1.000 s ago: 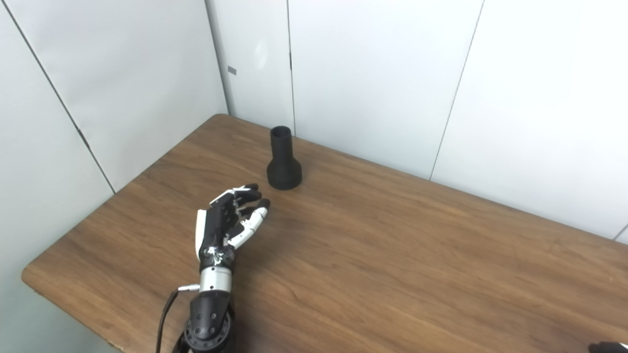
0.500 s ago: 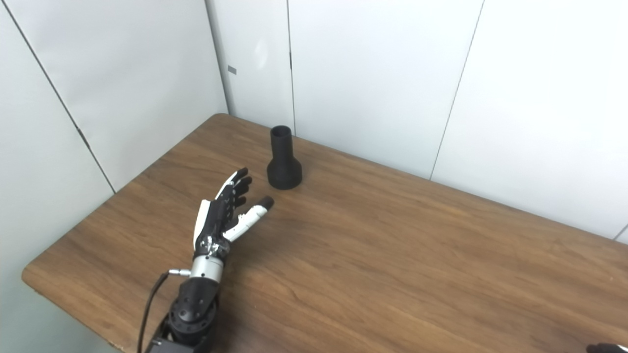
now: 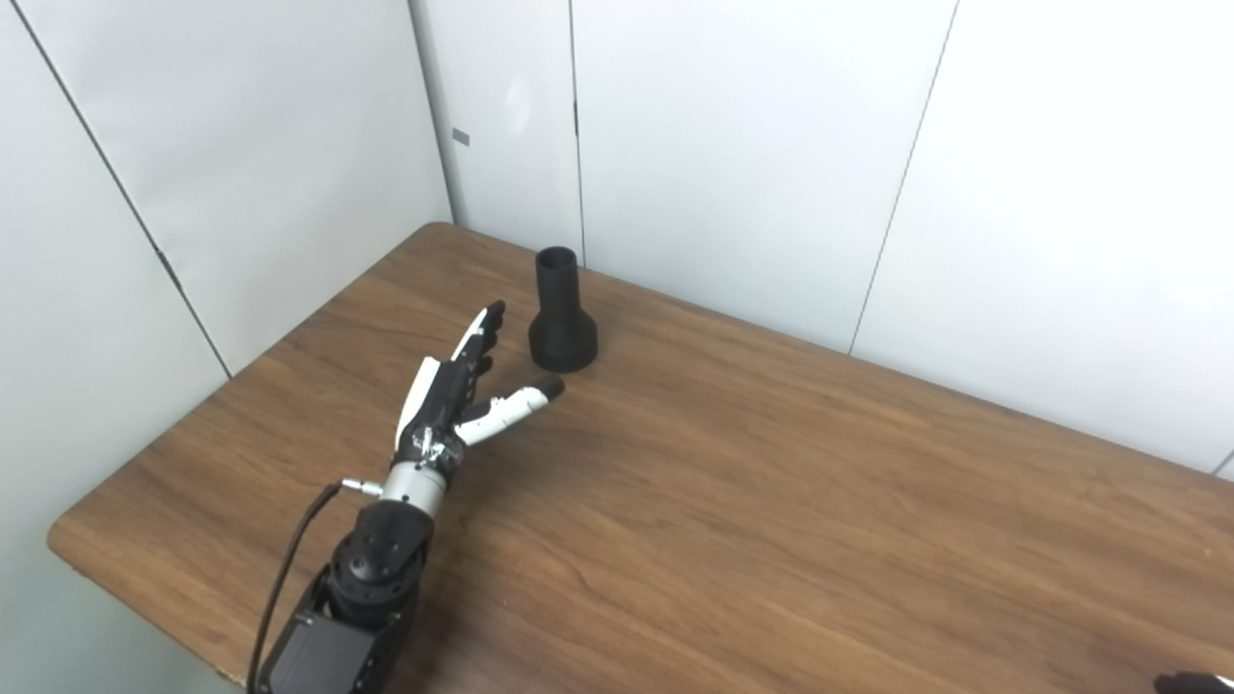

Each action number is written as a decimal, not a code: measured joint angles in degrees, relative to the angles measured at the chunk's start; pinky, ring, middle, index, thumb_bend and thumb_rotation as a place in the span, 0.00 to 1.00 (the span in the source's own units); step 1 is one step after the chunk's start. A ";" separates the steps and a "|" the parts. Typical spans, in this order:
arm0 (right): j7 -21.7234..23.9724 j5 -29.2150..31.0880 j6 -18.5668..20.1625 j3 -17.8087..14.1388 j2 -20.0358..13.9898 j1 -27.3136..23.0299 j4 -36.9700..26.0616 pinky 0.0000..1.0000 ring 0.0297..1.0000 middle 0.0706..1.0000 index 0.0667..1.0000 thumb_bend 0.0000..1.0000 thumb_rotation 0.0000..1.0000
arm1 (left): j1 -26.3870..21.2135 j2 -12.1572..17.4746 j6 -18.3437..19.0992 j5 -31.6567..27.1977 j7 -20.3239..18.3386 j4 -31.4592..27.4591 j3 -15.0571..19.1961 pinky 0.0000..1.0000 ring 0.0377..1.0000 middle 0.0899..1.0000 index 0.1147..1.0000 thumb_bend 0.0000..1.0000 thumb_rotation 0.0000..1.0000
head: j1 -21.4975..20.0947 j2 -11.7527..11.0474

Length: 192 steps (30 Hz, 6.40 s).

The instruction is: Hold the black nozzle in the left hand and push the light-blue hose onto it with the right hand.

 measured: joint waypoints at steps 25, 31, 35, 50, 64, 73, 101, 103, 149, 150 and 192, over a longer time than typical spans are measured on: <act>-0.10 -2.12 -1.08 0.32 -0.20 -0.69 1.47 0.41 0.56 0.58 0.52 0.77 0.63 | -4.59 2.92 -5.70 2.50 4.01 10.98 1.87 0.99 1.00 0.98 1.00 1.00 0.43 | -0.09 -0.35; -0.20 -2.13 -1.06 0.33 -0.18 -0.70 1.44 0.41 0.55 0.58 0.51 0.78 0.63 | -6.90 4.59 -5.85 4.34 4.08 13.74 0.87 0.89 0.96 0.96 1.00 1.00 0.40 | -0.53 -0.18; -0.18 -2.09 -1.06 0.34 -0.18 -0.70 1.44 0.40 0.54 0.56 0.51 0.77 0.62 | -8.10 5.20 -5.14 6.26 4.10 15.55 -0.47 0.91 0.96 0.97 1.00 1.00 0.41 | -0.62 0.00; -0.21 -2.10 -0.98 0.33 -0.19 -0.68 1.36 0.40 0.54 0.57 0.51 0.78 0.63 | -12.04 8.08 -0.36 8.89 2.76 20.27 -3.40 0.90 0.95 0.96 1.00 1.00 0.44 | -0.88 0.09; -0.19 -2.12 -0.97 0.29 -0.21 -0.66 1.37 0.39 0.53 0.56 0.50 0.77 0.62 | -14.51 11.52 1.82 10.01 -0.55 22.49 -6.40 0.90 0.93 0.94 0.96 1.00 0.37 | -1.32 0.17; -0.21 -2.37 -0.94 0.30 -0.22 -0.54 1.17 0.41 0.54 0.56 0.51 0.75 0.62 | -16.31 12.52 2.70 12.23 -1.02 24.53 -8.47 0.82 0.88 0.92 0.95 1.00 0.37 | -1.67 0.44; -0.20 -2.32 -0.55 0.22 -0.31 0.29 -0.53 0.41 0.54 0.56 0.50 0.77 0.61 | -22.03 14.11 -0.10 12.61 -3.85 32.70 -12.56 0.82 0.93 0.99 0.97 1.00 0.32 | -2.55 1.40; -0.20 -2.32 -0.54 0.22 -0.31 0.29 -0.55 0.41 0.54 0.56 0.51 0.77 0.61 | -22.31 14.24 -1.29 12.42 -3.85 33.56 -12.73 0.80 0.93 0.99 0.97 1.00 0.31 | -2.72 1.32; 0.04 -0.41 1.57 -1.08 -0.71 0.67 -1.02 0.46 0.58 0.58 0.53 0.69 0.54 | -26.06 19.28 -9.14 25.23 2.78 46.69 -26.86 0.93 0.94 0.92 0.88 1.00 0.42 | -3.25 2.46; 0.05 -0.37 1.57 -1.07 -0.70 0.67 -1.02 0.46 0.58 0.59 0.53 0.68 0.54 | -26.04 19.32 -9.13 25.34 2.75 46.68 -27.00 0.93 0.94 0.93 0.87 1.00 0.42 | -3.34 2.46; 0.09 0.00 1.90 -1.03 -0.72 0.71 -1.81 0.47 0.58 0.60 0.54 0.63 0.53 | -22.07 19.15 -12.97 22.86 4.77 41.56 -22.78 0.80 0.80 0.76 0.62 0.96 0.08 | -3.69 2.81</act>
